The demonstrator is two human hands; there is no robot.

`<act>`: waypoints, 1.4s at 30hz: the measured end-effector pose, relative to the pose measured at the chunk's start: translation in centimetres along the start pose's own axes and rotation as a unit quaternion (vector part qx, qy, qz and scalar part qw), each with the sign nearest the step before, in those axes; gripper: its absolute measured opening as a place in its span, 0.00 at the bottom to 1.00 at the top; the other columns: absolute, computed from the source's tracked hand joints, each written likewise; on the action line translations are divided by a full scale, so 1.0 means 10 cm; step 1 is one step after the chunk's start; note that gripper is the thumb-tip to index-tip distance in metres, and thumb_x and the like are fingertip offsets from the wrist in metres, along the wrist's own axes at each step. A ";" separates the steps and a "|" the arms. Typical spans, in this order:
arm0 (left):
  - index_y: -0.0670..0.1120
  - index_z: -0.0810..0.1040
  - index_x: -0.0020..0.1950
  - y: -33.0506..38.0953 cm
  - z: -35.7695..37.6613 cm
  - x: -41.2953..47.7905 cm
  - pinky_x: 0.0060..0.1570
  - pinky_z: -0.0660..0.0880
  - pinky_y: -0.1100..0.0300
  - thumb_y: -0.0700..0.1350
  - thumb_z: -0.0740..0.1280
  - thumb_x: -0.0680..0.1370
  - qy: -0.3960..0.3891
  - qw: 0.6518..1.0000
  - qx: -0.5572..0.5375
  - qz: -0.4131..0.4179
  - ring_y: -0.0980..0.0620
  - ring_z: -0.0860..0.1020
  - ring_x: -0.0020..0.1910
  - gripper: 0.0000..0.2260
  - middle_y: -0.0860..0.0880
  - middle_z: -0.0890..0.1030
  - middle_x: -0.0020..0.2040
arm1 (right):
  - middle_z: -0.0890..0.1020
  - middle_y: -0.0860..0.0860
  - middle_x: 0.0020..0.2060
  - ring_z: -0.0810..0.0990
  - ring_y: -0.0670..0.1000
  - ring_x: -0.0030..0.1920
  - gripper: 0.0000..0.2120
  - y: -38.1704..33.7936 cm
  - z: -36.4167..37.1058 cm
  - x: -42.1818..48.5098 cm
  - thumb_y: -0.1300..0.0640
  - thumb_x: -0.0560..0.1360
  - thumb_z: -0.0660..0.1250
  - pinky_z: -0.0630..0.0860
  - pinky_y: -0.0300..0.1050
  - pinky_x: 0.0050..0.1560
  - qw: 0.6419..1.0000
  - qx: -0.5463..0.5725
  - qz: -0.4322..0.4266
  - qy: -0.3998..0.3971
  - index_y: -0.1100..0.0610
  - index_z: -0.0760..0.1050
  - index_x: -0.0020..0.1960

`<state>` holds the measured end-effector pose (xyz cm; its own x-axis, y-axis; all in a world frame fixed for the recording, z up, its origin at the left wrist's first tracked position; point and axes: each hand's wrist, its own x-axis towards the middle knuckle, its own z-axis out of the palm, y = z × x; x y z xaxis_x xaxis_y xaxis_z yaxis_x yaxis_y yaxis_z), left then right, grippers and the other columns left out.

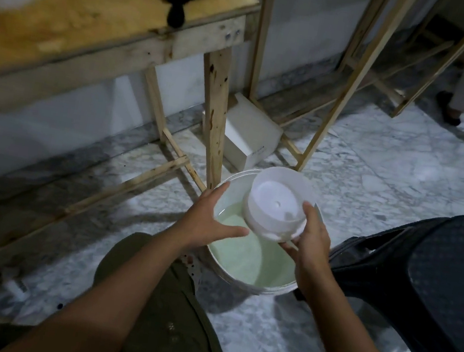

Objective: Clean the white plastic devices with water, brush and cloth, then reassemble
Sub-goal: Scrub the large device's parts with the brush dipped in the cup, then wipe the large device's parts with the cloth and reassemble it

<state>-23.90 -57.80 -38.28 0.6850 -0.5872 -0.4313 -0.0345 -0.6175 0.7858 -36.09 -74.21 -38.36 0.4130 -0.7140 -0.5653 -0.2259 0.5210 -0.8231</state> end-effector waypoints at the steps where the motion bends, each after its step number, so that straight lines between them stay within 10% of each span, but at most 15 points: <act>1: 0.58 0.55 0.79 0.09 -0.10 -0.11 0.71 0.67 0.46 0.63 0.81 0.58 -0.010 1.000 -0.005 0.014 0.52 0.63 0.74 0.55 0.54 0.61 0.77 | 0.79 0.52 0.58 0.81 0.55 0.55 0.14 -0.08 0.03 -0.08 0.42 0.77 0.65 0.82 0.50 0.43 1.000 -0.003 -0.006 -0.018 0.47 0.72 0.59; 9: 0.61 0.59 0.76 0.73 -0.80 -0.93 0.69 0.69 0.46 0.66 0.81 0.53 0.073 0.989 -0.021 0.130 0.51 0.66 0.71 0.56 0.55 0.66 0.74 | 0.78 0.53 0.63 0.80 0.58 0.58 0.26 -0.66 0.41 -0.87 0.34 0.75 0.62 0.79 0.58 0.56 0.981 -0.036 -0.069 -0.177 0.45 0.69 0.68; 17: 0.62 0.63 0.70 1.06 -1.53 -1.73 0.61 0.74 0.55 0.65 0.81 0.52 0.221 0.954 -0.030 0.200 0.56 0.71 0.63 0.50 0.59 0.71 0.66 | 0.83 0.56 0.56 0.84 0.57 0.51 0.24 -1.27 0.91 -1.85 0.35 0.76 0.60 0.82 0.48 0.40 0.940 -0.071 -0.110 -0.314 0.49 0.73 0.65; 25: 0.57 0.64 0.70 1.06 -2.21 -2.15 0.61 0.76 0.48 0.64 0.80 0.53 0.332 0.919 -0.065 0.203 0.55 0.74 0.62 0.49 0.57 0.74 0.63 | 0.84 0.49 0.55 0.84 0.51 0.52 0.25 -1.58 1.60 -2.49 0.32 0.76 0.58 0.82 0.48 0.47 0.879 -0.138 -0.154 -0.430 0.45 0.74 0.66; 32: 0.54 0.64 0.70 0.82 -2.60 -2.15 0.59 0.77 0.49 0.65 0.78 0.52 0.418 0.890 -0.101 0.153 0.53 0.74 0.60 0.50 0.55 0.73 0.62 | 0.86 0.47 0.49 0.84 0.52 0.51 0.21 -1.66 2.21 -2.61 0.32 0.78 0.51 0.80 0.54 0.55 0.852 -0.231 -0.199 -0.426 0.41 0.78 0.50; 42: 0.55 0.64 0.70 0.64 -2.98 -1.95 0.56 0.77 0.52 0.64 0.78 0.54 0.444 0.882 -0.090 0.133 0.53 0.73 0.60 0.48 0.56 0.72 0.62 | 0.84 0.49 0.47 0.82 0.49 0.47 0.22 -1.88 2.77 -2.26 0.42 0.82 0.54 0.78 0.51 0.53 0.793 -0.358 -0.331 -0.365 0.55 0.79 0.60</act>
<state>-15.80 -34.73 -11.68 0.9724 -0.0090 0.2329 -0.2189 -0.3786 0.8993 -16.69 -54.94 -8.60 0.9919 -0.1233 -0.0306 -0.0823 -0.4401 -0.8942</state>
